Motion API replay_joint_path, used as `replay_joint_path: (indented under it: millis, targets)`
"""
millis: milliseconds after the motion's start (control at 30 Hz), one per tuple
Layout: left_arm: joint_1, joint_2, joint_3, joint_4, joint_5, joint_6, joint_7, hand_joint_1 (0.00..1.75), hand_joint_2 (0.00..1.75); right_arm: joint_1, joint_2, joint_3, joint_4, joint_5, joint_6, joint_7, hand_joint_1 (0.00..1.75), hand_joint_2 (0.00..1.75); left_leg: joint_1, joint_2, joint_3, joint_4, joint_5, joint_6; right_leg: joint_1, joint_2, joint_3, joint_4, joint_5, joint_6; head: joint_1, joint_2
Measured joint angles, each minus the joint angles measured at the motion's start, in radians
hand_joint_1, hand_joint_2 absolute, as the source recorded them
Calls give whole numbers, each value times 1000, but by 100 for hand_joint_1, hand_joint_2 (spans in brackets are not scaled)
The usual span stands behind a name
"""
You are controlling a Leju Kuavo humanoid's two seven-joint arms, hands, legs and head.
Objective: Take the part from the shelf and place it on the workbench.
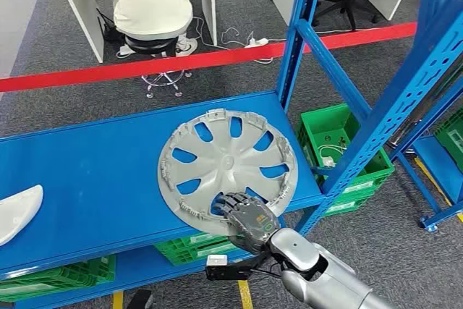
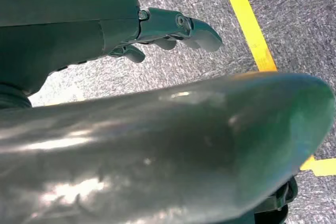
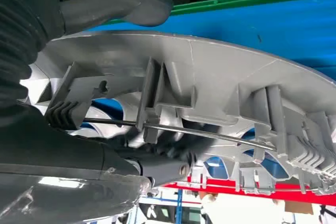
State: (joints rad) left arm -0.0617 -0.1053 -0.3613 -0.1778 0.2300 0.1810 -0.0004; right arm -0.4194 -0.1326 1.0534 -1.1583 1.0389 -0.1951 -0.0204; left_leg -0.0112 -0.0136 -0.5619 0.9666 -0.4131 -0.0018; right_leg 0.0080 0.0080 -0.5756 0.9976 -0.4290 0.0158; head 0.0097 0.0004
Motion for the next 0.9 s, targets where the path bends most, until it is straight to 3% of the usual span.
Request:
replay_joint_path:
  millis: [433,567,733,900]
  targets:
    - [2,0,6,0,1,-2,-1,0,0,-25,19,-9,23,-64,30,-37,175,175,0,0,0,0,1,1,0,0,0,0,0,0,0,0]
    - [3,0,6,0,1,1,-13,0,0,-1,18,-27,12,-68,-50,-59,175,175,0,0,0,0,0,1,0,-1,0,0,0,0,0,0]
    - [5,0,7,0,0,14,-30,0,0,81,6,-105,-91,-40,-242,-100,175,175,0,0,-3,0,0,1,0,0,-3,0,0,0,0,0]
    - [5,0,7,0,-1,20,-31,0,0,131,-4,-180,-190,-8,-341,-141,175,175,0,0,-3,0,0,0,0,0,-4,0,0,0,0,0]
